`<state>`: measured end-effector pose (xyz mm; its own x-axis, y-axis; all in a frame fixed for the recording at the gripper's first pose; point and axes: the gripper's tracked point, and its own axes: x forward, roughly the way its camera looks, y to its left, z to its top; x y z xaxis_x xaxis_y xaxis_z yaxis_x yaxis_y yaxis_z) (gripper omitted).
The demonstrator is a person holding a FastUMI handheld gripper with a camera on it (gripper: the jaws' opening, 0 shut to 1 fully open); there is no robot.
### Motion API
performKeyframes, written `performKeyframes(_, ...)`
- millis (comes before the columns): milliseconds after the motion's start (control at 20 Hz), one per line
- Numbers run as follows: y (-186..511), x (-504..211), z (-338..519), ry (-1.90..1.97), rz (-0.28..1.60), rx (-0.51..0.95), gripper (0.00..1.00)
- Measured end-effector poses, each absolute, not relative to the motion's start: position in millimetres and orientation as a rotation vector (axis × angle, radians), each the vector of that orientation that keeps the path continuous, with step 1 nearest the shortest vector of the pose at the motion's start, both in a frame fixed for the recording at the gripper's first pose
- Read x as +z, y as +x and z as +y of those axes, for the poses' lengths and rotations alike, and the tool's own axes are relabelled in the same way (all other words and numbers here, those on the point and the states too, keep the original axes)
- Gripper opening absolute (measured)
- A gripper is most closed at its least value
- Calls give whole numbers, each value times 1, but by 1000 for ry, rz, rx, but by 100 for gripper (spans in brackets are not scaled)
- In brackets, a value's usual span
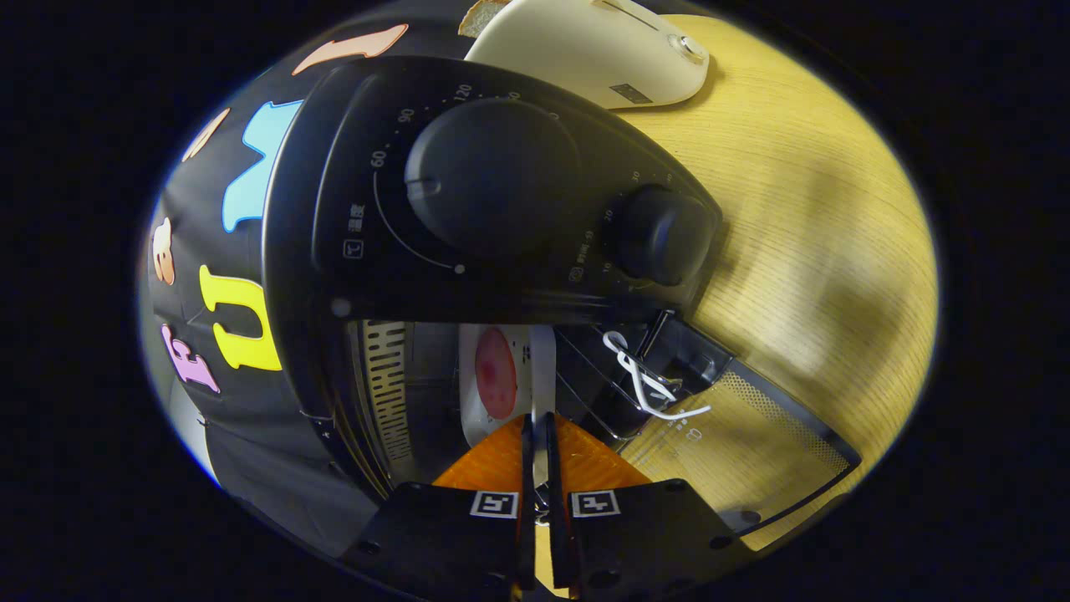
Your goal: Open the toaster oven, put the food inside, and close the toaster oven door.
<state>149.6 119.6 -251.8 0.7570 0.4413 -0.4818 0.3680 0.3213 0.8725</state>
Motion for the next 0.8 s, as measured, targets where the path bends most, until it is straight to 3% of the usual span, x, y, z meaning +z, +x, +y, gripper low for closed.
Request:
performKeyframes(50, 146, -245, 123, 1283, 753, 81, 12)
performKeyframes(100, 139, -238, 127, 1285, 750, 109, 22)
performKeyframes(250, 116, -223, 130, 1228, 733, 134, 96)
performKeyframes(800, -13, -184, 112, 907, 669, 159, 97)
